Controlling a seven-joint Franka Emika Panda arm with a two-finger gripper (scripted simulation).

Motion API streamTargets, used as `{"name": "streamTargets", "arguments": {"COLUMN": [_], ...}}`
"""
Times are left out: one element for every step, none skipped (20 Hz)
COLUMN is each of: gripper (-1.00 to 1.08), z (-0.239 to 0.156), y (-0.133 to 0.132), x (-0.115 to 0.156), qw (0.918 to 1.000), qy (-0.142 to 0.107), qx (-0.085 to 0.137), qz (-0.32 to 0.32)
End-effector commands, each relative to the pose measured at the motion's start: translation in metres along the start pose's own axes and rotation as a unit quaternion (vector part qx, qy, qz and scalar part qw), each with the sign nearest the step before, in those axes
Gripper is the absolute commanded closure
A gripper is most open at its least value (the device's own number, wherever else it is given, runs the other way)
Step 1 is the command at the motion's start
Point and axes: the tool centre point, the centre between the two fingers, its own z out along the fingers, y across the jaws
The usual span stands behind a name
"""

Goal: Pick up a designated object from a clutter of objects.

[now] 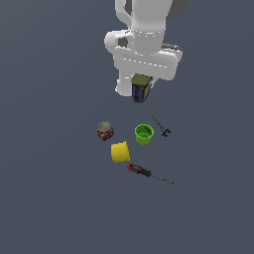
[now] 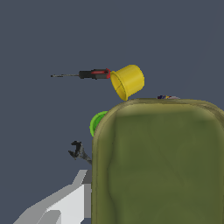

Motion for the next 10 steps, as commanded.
{"name": "streamTargets", "arguments": {"gripper": [1.08,1.08,1.08,1.08,1.08,1.08,1.08,1.08,1.08,1.08], "z": [-0.014,-0.018,-0.021,-0.024,-0.027,-0.029,-0.030,-0.032,-0.032,-0.033], "y": [-0.008,-0.011,-0.013,-0.015,-0.017,-0.018,-0.020,-0.020,-0.021,-0.021], "x": [-0.009,-0.012,-0.014,-0.016,-0.018,-0.019,-0.020,-0.021,-0.021,-0.022], "qw": [1.0000,1.0000,1.0000,1.0000,1.0000,1.0000,1.0000,1.0000,1.0000,1.0000], "qy": [0.001,0.001,0.001,0.001,0.001,0.001,0.001,0.001,0.001,0.001], "qx": [0.001,0.001,0.001,0.002,0.002,0.002,0.002,0.002,0.002,0.002], "qz": [0.000,0.000,0.000,0.000,0.000,0.000,0.000,0.000,0.000,0.000]}}
